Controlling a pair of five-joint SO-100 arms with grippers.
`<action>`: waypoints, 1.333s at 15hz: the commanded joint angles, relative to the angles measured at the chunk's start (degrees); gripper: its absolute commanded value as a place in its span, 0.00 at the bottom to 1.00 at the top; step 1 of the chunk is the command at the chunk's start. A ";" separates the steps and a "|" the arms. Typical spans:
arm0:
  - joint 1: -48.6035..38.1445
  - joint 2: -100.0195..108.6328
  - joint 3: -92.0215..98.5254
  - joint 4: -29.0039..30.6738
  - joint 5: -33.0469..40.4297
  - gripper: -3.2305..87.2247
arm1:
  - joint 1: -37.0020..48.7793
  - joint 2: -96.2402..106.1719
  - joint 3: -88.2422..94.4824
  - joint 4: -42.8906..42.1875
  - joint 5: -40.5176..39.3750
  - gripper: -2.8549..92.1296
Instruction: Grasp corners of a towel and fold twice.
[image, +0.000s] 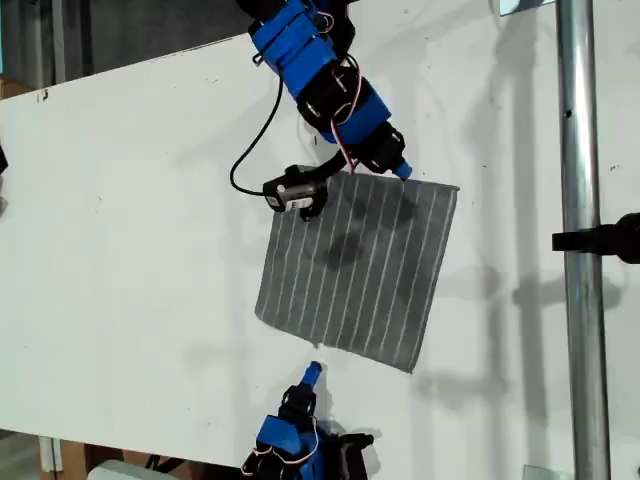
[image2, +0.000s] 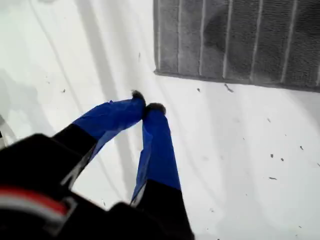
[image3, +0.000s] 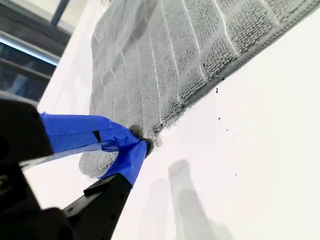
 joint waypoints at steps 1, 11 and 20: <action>-0.70 0.18 0.00 -0.79 -0.70 0.01 | -3.08 -0.18 -3.60 -5.19 -1.14 0.34; -0.18 0.18 0.09 -0.88 -1.76 0.01 | -2.55 -25.93 -12.92 -2.55 -1.32 0.44; -0.18 0.18 0.09 -0.88 -1.85 0.01 | 3.16 -29.27 -13.97 -8.96 -5.36 0.03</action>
